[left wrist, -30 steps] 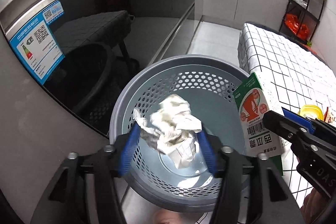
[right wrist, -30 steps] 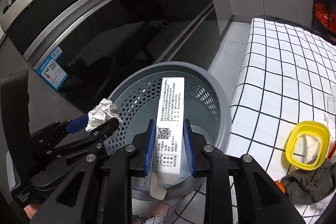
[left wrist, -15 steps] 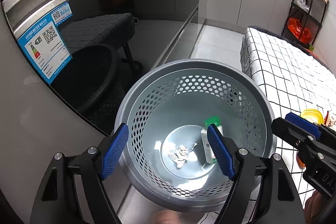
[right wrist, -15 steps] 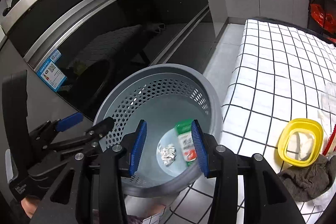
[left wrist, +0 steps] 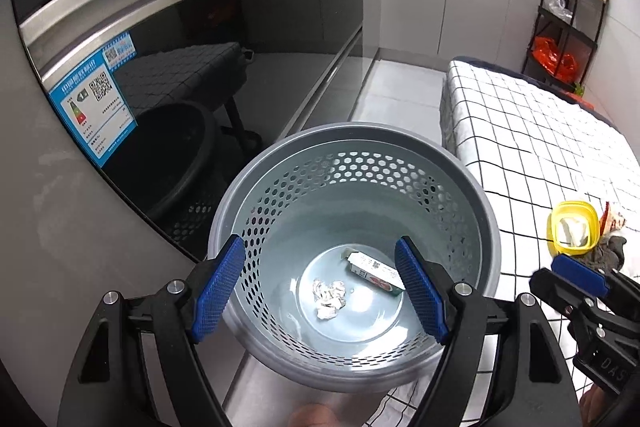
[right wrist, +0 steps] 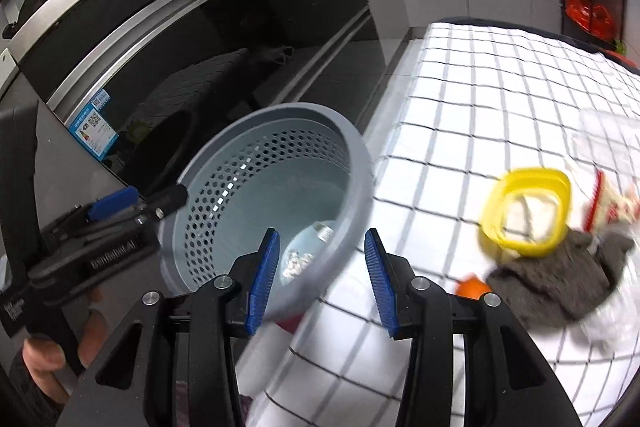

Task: Collect trash
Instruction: 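Open the right gripper to drop the carton into the grey basket, then move the right gripper to the clear plastic bag and grasp it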

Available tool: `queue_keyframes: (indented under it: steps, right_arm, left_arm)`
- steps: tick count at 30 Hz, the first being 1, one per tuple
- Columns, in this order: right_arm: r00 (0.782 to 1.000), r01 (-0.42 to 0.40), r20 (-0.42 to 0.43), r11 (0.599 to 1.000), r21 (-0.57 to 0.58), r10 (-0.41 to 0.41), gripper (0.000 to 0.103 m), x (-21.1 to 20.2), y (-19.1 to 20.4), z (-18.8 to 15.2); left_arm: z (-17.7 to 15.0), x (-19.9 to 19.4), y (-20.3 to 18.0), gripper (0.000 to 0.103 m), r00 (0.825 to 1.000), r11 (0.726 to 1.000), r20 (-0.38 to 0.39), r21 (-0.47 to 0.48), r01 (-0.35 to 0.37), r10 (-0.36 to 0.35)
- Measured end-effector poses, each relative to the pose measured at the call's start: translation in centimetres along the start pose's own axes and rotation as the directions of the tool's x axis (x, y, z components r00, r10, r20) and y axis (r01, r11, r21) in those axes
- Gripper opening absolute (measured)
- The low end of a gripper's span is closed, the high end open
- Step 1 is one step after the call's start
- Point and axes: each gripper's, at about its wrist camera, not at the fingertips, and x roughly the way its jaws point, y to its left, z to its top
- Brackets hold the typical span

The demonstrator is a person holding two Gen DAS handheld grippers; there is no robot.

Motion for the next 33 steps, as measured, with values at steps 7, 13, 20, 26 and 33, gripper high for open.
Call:
queue_keyframes:
  steps: [7,13,20,26,33]
  right_arm:
    - [0.998,0.065,0.023,0.997,0.045,-0.066,0.043,-4.1,-4.1,-3.1]
    - [0.986,0.159,0.044,0.984,0.08,-0.162,0.043,-8.3,-8.4,-5.1]
    - [0.964,0.252,0.061,0.962,0.109,-0.259,0.045,-12.5,-13.1,-6.3]
    - [0.957,0.276,0.055,0.952,0.129,-0.285,0.046,-13.6,-16.0,-6.8]
    - [0.962,0.257,0.053,0.956,0.138,-0.267,0.052,-13.0,-17.0,-6.9]
  left_arm:
    - [-1.3,-1.2,-2.3,0.076,0.999,0.998,0.004,0.034,0.044,-0.044]
    - [-2.7,-2.3,-5.4,0.076,0.997,0.993,0.025,0.089,0.071,-0.074]
    - [-4.0,-3.2,-8.9,0.076,0.99,0.985,0.031,0.113,0.131,-0.135]
    - [-5.8,-3.2,-12.8,0.076,0.984,0.976,0.006,0.126,0.177,-0.179]
    - [-6.9,-2.6,-16.4,0.076,0.982,0.969,-0.01,0.165,0.186,-0.187]
